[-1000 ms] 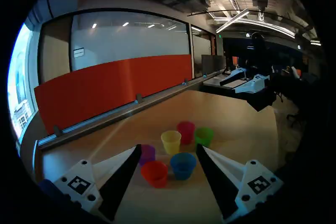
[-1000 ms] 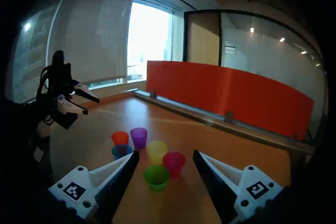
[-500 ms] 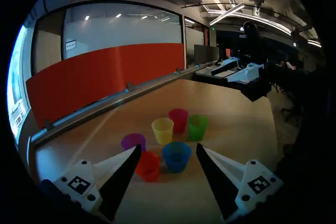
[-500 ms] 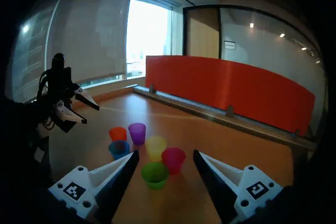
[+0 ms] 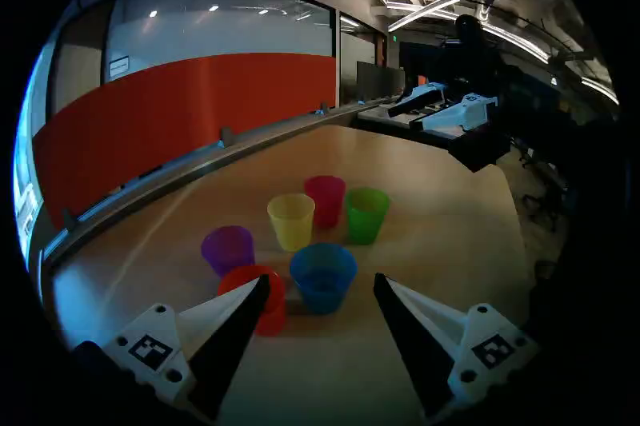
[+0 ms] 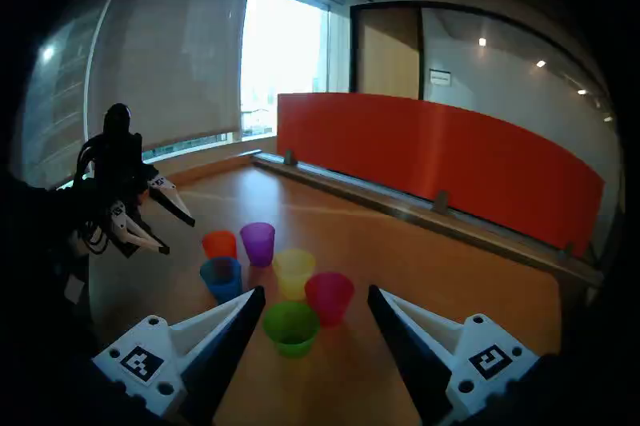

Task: Pour water

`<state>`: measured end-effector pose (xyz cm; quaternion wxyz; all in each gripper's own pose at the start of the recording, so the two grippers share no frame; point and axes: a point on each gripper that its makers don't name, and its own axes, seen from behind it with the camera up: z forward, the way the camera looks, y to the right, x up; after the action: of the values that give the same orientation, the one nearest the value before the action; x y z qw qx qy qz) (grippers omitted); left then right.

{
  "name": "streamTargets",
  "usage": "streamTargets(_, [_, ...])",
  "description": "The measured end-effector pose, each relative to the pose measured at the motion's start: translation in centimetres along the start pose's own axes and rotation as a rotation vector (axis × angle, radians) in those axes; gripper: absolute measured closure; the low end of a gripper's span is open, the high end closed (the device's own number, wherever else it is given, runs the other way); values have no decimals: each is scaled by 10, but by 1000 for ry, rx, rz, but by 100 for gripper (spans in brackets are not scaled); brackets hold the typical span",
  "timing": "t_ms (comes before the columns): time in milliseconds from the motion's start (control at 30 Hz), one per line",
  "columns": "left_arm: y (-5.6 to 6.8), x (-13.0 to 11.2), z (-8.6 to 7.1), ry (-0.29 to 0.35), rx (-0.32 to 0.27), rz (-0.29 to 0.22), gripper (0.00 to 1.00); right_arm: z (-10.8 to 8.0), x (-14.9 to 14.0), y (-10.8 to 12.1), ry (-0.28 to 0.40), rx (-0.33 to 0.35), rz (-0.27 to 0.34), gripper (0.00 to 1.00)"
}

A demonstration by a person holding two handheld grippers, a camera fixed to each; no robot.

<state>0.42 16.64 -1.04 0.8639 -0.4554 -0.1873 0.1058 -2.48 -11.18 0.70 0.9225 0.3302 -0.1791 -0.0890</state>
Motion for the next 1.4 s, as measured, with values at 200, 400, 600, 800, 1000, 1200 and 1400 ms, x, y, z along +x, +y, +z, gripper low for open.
streamTargets(200, [2, -12, 11, -28, -19, 1, 3, 6, -4, 3, -10, 2, 9, 0])
streamTargets(400, [2, -18, 20, -53, -25, 19, 3, 10, -8, 4, -16, 5, 10, 0])
streamTargets(600, [0, -19, 23, -70, -27, 39, 3, 12, -12, 8, -20, 5, 19, 0])
streamTargets(800, [-1, -17, 28, -91, -37, 61, 4, 13, -14, 9, -22, 5, 21, 0])
streamTargets(1000, [-2, -15, 38, -121, -49, 90, 3, 15, -14, 9, -24, 9, 20, 0])
streamTargets(1200, [2, -12, 50, -155, -65, 122, 3, 16, -15, 10, -26, 13, 22, 0])
streamTargets(1400, [4, -14, 60, -191, -82, 137, 3, 16, -17, 11, -28, 13, 24, 0])
